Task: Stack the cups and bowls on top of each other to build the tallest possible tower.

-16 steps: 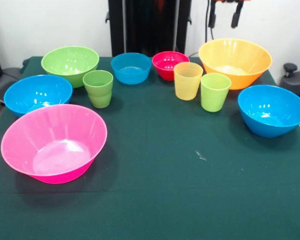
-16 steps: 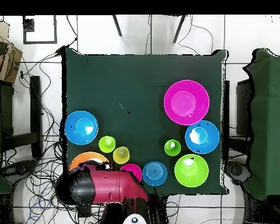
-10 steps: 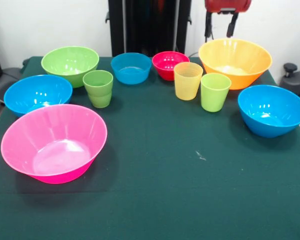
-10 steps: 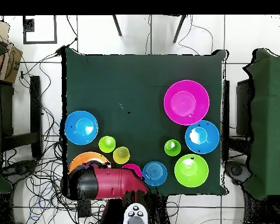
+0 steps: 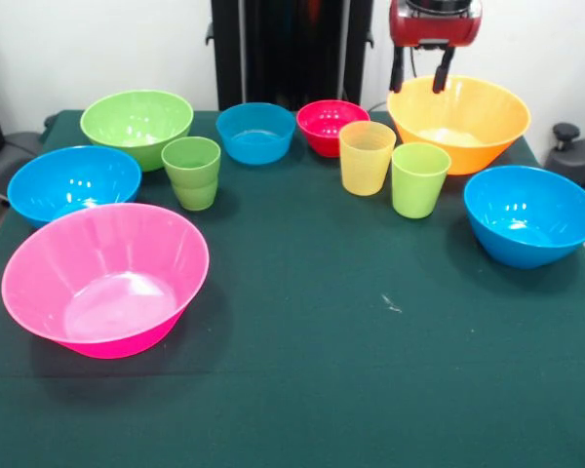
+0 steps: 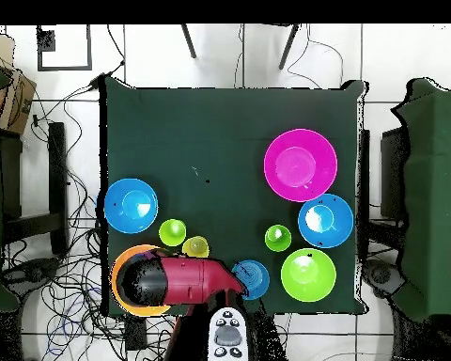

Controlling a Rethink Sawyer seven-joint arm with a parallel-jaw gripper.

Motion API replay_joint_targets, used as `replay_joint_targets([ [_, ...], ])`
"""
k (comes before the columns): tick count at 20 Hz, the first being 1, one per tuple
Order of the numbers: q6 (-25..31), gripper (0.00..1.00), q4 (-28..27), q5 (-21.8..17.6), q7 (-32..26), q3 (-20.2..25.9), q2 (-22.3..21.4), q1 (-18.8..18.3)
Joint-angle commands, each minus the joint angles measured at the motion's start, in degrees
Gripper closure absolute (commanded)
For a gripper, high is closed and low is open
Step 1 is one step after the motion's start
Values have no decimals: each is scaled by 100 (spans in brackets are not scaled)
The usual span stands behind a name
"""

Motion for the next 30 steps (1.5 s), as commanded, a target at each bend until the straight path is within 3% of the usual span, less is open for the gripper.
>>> replay_joint_targets([
  [1,55,0,-362,-245,376,314,167,-151],
  [6,515,0,-446,-262,183,318,-135,-285],
  [17,329,0,-356,-203,411,354,-66,-181],
  [23,133,0,-261,-110,729,263,-42,121],
  [30,-47,0,-634,-56,1037,-75,272,594],
])
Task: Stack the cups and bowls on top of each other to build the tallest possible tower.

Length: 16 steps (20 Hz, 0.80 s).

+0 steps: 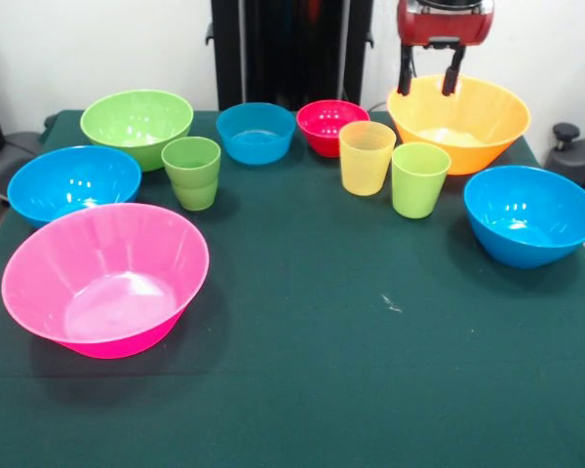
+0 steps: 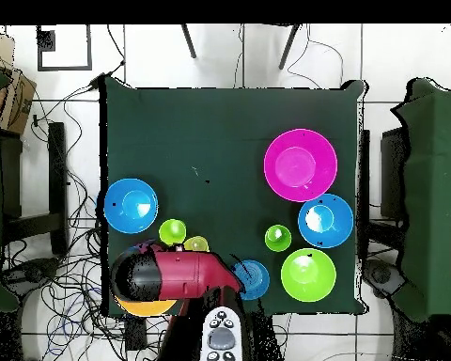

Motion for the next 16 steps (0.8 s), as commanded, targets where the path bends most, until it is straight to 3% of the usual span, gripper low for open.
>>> replay_joint_targets([
  [1,-130,0,-410,-7,1074,-25,438,476],
  [5,-54,0,-474,29,1052,-71,415,531],
  [11,-420,0,-1127,-221,486,207,1138,7],
  [16,-386,0,-1453,-244,335,398,1334,-234],
])
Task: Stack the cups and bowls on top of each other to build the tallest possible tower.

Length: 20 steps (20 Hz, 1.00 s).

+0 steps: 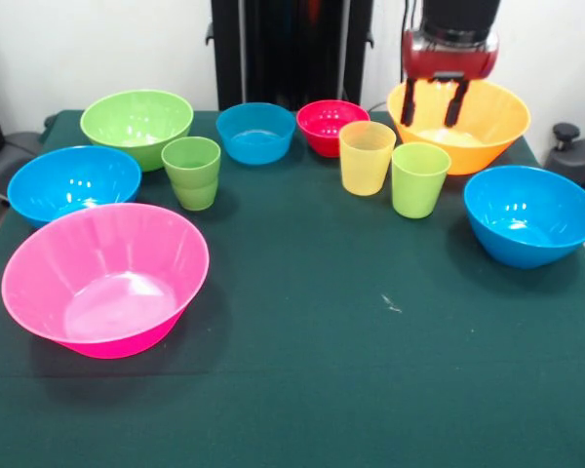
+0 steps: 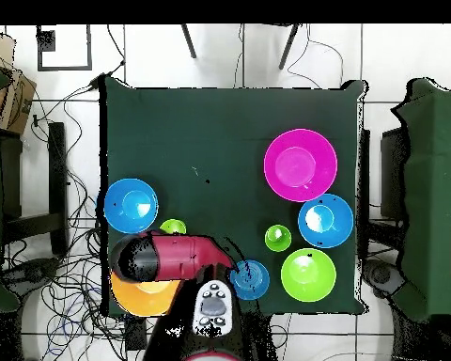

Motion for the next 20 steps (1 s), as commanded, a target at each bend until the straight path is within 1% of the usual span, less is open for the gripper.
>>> replay_joint_targets([
  [1,-396,0,-793,-243,248,530,621,-329],
  [4,-528,0,-783,-242,371,555,669,-314],
  [6,-512,0,-851,-251,387,548,717,-299],
  [13,-319,0,-844,-186,470,483,533,-258],
  [17,65,0,-1126,-262,249,414,447,-269],
  [20,139,0,-1276,-399,-99,555,537,-541],
])
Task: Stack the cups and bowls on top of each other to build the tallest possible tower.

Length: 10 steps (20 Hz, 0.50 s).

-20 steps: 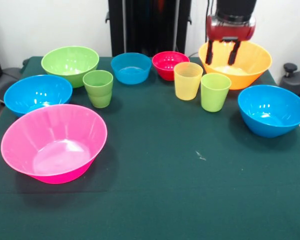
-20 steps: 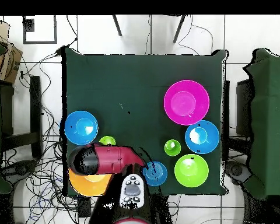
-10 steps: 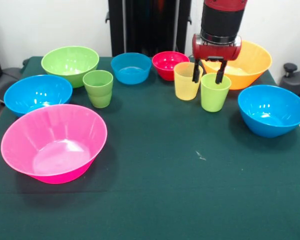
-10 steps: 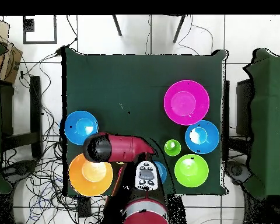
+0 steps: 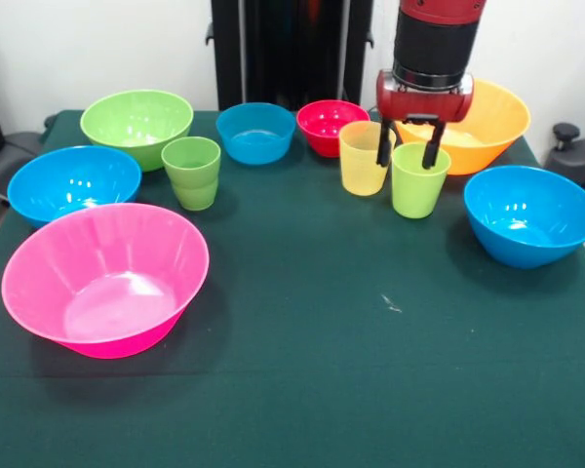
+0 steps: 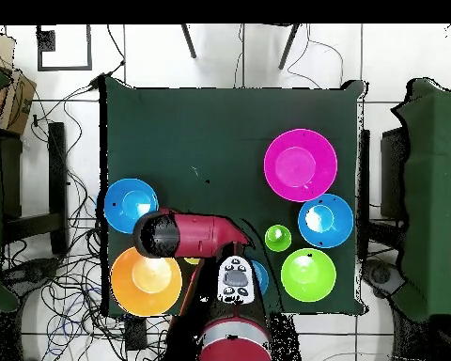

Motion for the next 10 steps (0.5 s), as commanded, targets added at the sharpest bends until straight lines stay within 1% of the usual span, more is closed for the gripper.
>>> replay_joint_targets([
  [1,128,0,-724,-489,-247,624,135,-355],
  [3,-71,0,-772,-647,-364,712,175,-496],
  [4,-10,0,-792,-681,-418,770,170,-579],
  [7,417,0,-1045,-761,-577,841,135,-699],
  [10,608,0,-1413,-879,-755,1009,351,-899],
])
